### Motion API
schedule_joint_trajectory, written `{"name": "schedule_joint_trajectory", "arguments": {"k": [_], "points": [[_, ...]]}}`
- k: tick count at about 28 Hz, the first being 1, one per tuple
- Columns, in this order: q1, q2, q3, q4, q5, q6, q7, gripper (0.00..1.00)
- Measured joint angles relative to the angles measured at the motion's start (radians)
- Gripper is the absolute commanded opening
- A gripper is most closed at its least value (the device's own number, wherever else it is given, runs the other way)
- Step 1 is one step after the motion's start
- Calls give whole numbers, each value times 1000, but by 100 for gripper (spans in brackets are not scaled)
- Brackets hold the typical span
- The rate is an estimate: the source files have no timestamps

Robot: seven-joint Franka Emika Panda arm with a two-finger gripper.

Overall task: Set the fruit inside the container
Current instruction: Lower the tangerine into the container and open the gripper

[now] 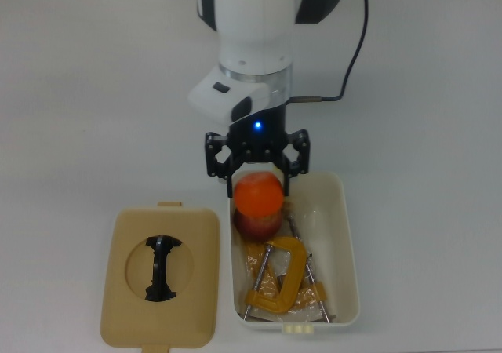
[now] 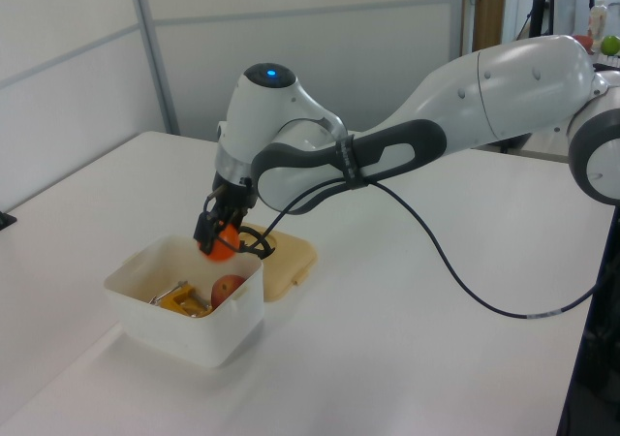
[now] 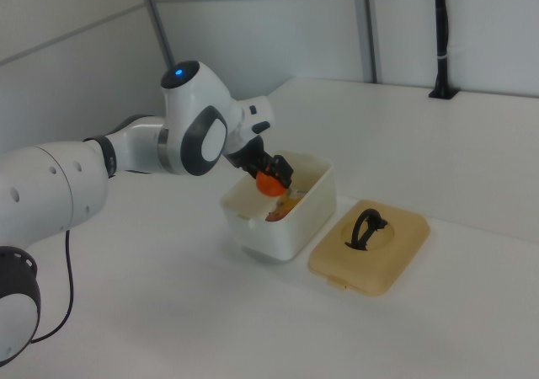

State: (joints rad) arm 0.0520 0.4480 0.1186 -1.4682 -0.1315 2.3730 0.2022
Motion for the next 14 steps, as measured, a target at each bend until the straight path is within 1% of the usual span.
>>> {"name": "schedule_joint_trajectory", "arguments": {"k": [4, 6, 10, 14], "points": [[9, -6, 0, 3, -10, -4, 12, 100], [6, -13, -1, 3, -11, -46, 12, 100], [0, -43, -6, 7, -28, -213, -1, 100], [-6, -86, -9, 9, -34, -411, -75, 100]]}}
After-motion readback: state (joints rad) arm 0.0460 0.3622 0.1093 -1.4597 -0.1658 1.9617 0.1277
